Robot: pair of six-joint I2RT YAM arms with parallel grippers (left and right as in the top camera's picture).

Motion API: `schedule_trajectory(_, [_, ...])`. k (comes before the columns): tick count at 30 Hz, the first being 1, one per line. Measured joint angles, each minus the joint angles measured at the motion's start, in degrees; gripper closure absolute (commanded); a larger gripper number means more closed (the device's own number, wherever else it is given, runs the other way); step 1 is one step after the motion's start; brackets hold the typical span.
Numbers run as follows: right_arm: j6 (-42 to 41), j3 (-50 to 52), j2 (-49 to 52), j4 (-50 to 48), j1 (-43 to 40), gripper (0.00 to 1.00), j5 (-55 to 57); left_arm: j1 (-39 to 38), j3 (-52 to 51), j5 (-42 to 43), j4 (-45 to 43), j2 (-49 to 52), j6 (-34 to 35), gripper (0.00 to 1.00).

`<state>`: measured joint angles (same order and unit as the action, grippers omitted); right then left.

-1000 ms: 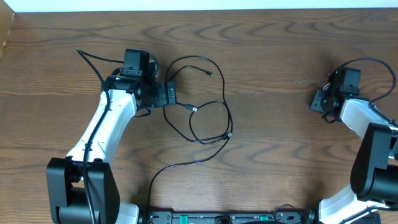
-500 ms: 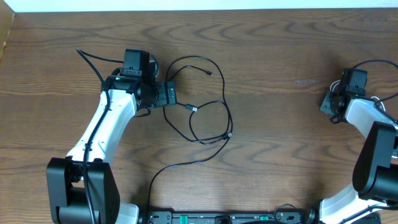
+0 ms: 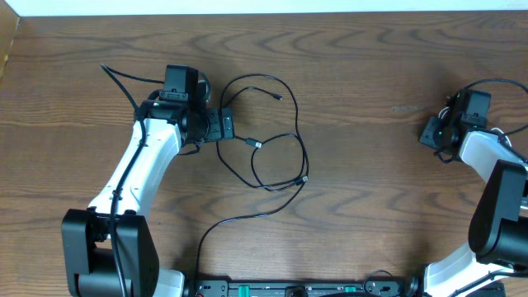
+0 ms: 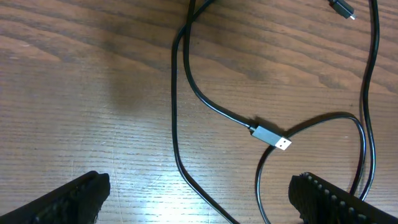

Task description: Untangle cables

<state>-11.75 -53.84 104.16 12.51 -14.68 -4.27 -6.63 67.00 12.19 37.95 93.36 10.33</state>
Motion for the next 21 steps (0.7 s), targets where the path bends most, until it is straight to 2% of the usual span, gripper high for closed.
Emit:
schedule_trajectory(4, [0.0,0.0,0.04,-0.04,0.0,0.76,-3.48,0.0,0.0,0.0,0.0,0.0,0.0,0.02])
schedule_trajectory(9, [-0.02,0.0,0.15,0.0,0.0,0.83,-6.14,0.0,0.0,0.0,0.0,0.0,0.0,0.02])
schedule_trajectory(11, [-0.07,0.0,0.37,-0.39,0.02,0.88,-9.05,0.0,0.0,0.0,0.0,0.0,0.0,0.02])
schedule_trajectory(16, [-0.24,0.24,1.4,-1.27,1.07,0.94,-17.27,0.0,0.0,0.0,0.0,0.0,0.0,0.02])
schedule_trajectory(21, [-0.37,0.63,1.64,-1.29,4.46,0.95,-21.73,0.0,0.0,0.0,0.0,0.0,0.0,0.02])
